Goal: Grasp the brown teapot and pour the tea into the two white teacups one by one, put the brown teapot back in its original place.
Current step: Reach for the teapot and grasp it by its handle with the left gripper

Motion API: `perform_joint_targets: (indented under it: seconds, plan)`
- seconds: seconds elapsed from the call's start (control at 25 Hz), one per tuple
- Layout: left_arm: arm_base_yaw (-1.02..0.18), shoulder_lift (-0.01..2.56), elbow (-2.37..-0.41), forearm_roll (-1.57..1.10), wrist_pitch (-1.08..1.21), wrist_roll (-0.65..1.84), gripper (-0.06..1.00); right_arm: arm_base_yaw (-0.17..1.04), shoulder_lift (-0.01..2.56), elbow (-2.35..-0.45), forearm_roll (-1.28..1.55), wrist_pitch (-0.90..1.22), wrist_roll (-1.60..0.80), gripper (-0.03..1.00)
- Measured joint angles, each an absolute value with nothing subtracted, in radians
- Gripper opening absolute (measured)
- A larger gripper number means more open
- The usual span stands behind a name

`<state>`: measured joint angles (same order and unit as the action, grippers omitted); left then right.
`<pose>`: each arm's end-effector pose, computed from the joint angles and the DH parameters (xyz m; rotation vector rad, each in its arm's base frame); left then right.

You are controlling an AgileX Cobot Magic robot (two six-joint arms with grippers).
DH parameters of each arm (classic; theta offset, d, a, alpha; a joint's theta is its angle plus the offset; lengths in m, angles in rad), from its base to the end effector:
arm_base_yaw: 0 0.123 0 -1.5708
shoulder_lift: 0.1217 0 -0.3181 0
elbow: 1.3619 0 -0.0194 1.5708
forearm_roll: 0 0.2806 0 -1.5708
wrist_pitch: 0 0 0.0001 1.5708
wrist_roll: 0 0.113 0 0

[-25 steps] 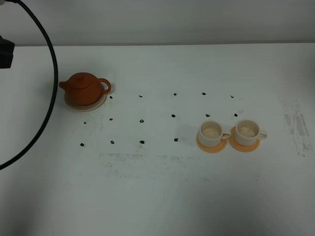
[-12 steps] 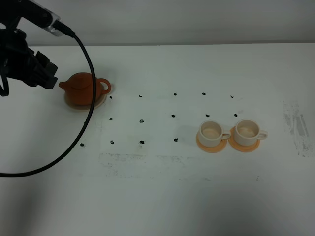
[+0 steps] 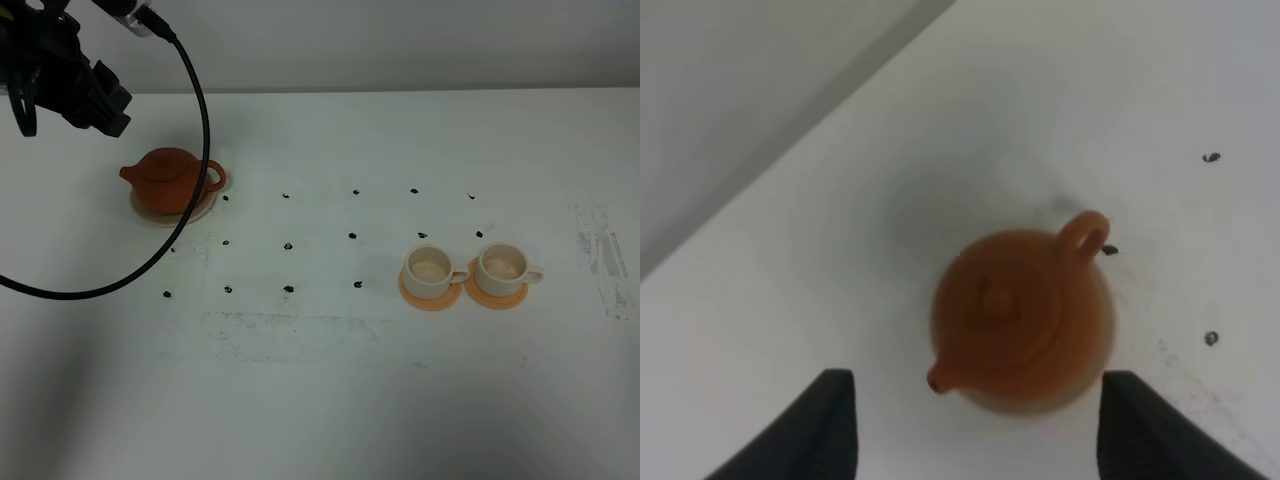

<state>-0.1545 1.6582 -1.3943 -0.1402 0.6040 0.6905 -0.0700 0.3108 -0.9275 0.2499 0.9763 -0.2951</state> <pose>0.4195 -0.0744 0.3250 0.8734 2.1781 0.1142 0.0210 0.0217 0.4244 -0.2204 1.8096 0.0311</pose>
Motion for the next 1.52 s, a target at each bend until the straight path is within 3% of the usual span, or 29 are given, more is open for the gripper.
perform_joint_targets:
  seconds: [0.36,0.72,1.52]
  plan:
    - [-0.28,1.734,-1.464,-0.058,0.611,0.761,0.51,-0.07,0.06,-0.672,0.216,1.036,-0.215,0.43]
    - [-0.291,1.865,-1.52,0.035,0.618,0.75,0.5,-0.07,-0.007,-0.512,0.151,1.076,-0.182,0.43]
    - [-0.291,1.926,-1.552,0.086,0.622,0.75,0.5,-0.113,-0.007,-0.505,0.142,1.085,-0.183,0.43]
